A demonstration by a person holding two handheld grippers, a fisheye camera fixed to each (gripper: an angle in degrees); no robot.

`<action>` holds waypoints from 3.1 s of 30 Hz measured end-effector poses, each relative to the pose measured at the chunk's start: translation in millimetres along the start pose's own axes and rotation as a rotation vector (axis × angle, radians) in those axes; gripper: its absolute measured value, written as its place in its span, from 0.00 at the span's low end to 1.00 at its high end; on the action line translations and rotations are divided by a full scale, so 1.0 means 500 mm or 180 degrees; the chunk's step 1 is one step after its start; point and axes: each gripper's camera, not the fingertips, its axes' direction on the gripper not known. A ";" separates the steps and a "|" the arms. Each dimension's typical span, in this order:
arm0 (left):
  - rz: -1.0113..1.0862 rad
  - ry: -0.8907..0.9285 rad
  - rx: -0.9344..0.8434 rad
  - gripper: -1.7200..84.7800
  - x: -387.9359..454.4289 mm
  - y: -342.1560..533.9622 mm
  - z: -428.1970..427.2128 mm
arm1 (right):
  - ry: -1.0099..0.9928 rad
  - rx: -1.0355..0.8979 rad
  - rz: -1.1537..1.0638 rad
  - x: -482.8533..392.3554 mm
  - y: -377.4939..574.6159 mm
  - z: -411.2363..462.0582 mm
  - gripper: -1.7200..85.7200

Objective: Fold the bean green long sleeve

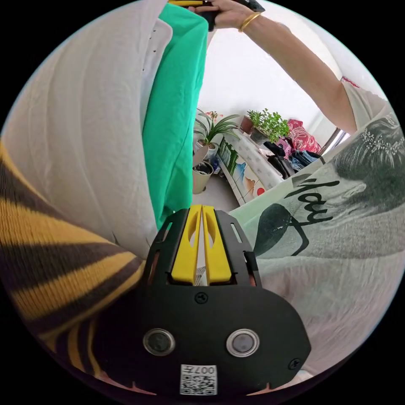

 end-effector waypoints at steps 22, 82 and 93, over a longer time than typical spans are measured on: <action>0.0045 0.0203 -0.0153 0.01 -0.029 -0.048 0.002 | 0.0361 -0.0249 -0.0018 -0.040 -0.058 0.092 0.02; 0.3601 0.4414 -0.0309 0.01 1.690 -1.059 0.422 | 0.4058 -0.0917 0.2812 -0.476 0.841 -1.261 0.02; 0.2000 0.4688 -0.1947 0.01 1.891 -1.242 0.752 | 0.3975 -0.0037 0.3781 -0.442 1.165 -1.322 0.01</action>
